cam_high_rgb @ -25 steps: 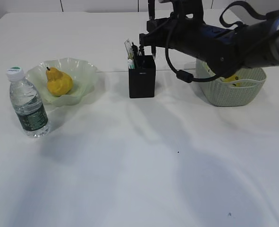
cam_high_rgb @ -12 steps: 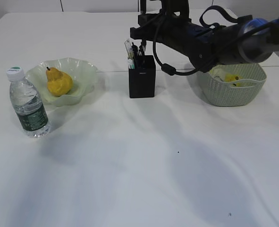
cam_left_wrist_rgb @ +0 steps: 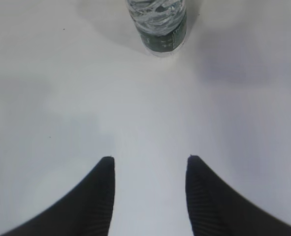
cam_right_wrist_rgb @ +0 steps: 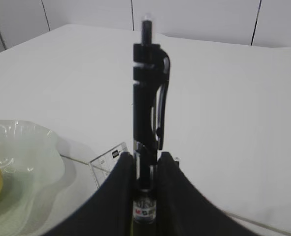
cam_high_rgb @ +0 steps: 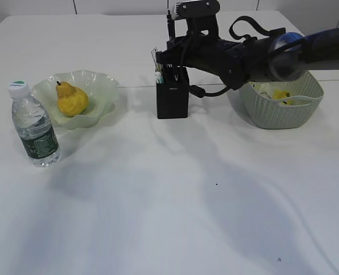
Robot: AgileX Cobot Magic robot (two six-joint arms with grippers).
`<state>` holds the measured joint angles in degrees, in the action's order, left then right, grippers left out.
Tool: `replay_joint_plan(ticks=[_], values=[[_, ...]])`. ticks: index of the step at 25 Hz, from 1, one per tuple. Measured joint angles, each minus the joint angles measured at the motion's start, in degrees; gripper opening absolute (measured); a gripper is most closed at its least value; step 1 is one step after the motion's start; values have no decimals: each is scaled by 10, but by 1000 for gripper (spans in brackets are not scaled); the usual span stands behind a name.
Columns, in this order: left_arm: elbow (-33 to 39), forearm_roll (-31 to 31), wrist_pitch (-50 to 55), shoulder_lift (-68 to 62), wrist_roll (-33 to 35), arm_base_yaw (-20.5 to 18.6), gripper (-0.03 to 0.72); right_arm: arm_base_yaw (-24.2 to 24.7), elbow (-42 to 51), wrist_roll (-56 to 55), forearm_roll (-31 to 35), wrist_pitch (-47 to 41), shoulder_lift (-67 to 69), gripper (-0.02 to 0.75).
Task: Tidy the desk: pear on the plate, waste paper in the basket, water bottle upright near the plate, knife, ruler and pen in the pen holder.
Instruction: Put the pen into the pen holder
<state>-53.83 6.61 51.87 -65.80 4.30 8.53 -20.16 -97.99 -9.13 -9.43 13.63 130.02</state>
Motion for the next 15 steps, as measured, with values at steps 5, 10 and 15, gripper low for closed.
replay_joint_plan(ticks=[5,10,15], values=[[0,0,0,0,0,0,329,2,-1,0,0,-14,13,113],[0,0,0,0,0,0,329,12,-1,0,0,-12,16,113],[0,0,0,0,0,0,329,16,-3,0,0,-11,20,113]])
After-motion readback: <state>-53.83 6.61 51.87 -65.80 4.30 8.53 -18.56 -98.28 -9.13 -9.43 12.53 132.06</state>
